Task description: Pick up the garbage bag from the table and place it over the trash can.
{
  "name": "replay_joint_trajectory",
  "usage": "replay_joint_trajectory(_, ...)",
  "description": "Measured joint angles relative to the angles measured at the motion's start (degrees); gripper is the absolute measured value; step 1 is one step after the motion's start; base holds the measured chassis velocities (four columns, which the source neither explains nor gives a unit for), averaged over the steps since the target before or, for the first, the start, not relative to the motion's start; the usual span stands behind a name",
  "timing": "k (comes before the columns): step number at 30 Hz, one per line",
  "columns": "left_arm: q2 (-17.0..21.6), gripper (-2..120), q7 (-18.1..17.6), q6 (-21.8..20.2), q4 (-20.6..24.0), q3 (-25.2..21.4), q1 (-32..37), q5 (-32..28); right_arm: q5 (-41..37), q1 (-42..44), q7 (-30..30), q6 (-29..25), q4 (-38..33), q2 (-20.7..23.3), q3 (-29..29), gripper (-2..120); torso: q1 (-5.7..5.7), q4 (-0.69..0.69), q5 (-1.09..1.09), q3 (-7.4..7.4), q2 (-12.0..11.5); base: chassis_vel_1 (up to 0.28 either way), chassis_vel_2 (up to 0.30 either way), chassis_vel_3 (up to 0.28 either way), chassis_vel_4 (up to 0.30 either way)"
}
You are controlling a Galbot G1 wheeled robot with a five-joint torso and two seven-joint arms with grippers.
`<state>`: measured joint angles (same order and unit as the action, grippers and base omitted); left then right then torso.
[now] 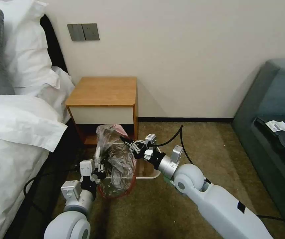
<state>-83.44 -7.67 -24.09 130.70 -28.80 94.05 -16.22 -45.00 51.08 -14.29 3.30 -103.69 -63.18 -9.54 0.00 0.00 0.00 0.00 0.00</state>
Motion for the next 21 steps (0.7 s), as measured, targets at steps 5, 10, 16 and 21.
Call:
replay_joint_trajectory(5,-0.18,7,-0.04,0.00,0.00,-0.02,-0.11,-0.06,0.23,0.03,0.23,-0.19,0.31,-0.05,0.25,0,0.00,0.00,0.00,0.00,0.00,0.000,0.000,0.000,0.000)
replay_joint_trajectory(10,-0.12,7,-0.09,0.06,0.23,-0.38,-0.08,-0.34,0.46,0.43,0.20,-0.44,0.40,0.57,1.35,0,0.00,0.00,0.00,0.00,0.00,0.000,0.000,0.000,0.000)
replay_joint_trajectory(16,0.11,7,-0.11,0.19,0.70,-1.03,0.09,-1.04,0.75,1.36,-0.14,-0.73,0.22,1.66,3.19,0,0.00,0.00,0.00,0.00,0.00,0.000,0.000,0.000,0.000)
replay_joint_trajectory(21,0.16,7,-0.19,0.43,0.85,-1.34,0.21,-1.44,1.05,3.65,-0.70,-1.15,-0.83,3.34,6.06,0,0.00,0.00,0.00,0.00,0.00,0.000,0.000,0.000,0.000)
